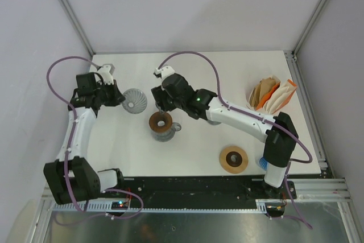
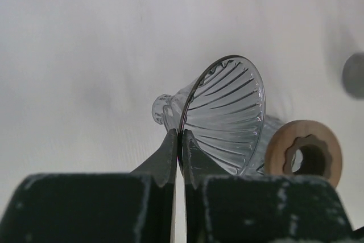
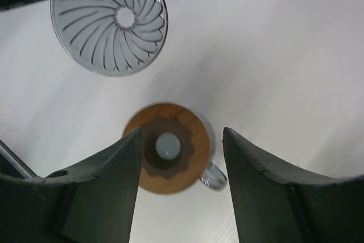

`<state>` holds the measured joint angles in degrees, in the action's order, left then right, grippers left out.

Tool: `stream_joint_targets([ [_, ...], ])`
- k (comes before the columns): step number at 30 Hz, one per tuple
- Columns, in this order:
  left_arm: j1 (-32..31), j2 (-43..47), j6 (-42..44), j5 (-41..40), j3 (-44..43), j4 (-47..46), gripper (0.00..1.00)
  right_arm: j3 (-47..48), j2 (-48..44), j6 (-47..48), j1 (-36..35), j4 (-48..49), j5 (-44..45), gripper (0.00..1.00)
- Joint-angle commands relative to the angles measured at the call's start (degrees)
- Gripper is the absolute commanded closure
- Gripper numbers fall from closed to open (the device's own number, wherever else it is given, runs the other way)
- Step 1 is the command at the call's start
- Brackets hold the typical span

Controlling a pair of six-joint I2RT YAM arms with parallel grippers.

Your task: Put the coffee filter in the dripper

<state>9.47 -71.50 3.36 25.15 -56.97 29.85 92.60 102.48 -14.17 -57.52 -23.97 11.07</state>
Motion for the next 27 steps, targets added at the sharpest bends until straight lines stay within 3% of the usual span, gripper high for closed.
stream_joint_targets([
  [1,-0.5,3.8,-2.9,1.6,-3.2,-0.3,1.00,5.3,3.6,-2.4,1.5,8.4,-2.3,0.39],
  [9,-1.2,7.0,-6.6,7.0,-7.1,3.2,1.00,10.6,9.3,-5.0,2.5,12.2,-5.9,0.39],
  [15,-1.3,8.5,-8.9,11.8,-9.0,5.4,1.00,11.4,11.3,-7.5,3.8,11.4,-9.0,0.46],
  [19,-1.3,8.8,-10.8,14.7,-9.5,5.7,1.00,10.4,11.1,-7.9,3.7,12.0,-11.5,0.58],
  [25,-1.6,8.5,-13.4,17.4,-9.0,6.1,1.00,8.5,7.5,-7.2,3.4,10.7,-9.4,0.94],
  [27,-2.2,8.7,-14.0,17.2,-8.2,6.1,1.00,8.8,6.2,-7.1,3.7,7.2,-8.6,0.99],
])
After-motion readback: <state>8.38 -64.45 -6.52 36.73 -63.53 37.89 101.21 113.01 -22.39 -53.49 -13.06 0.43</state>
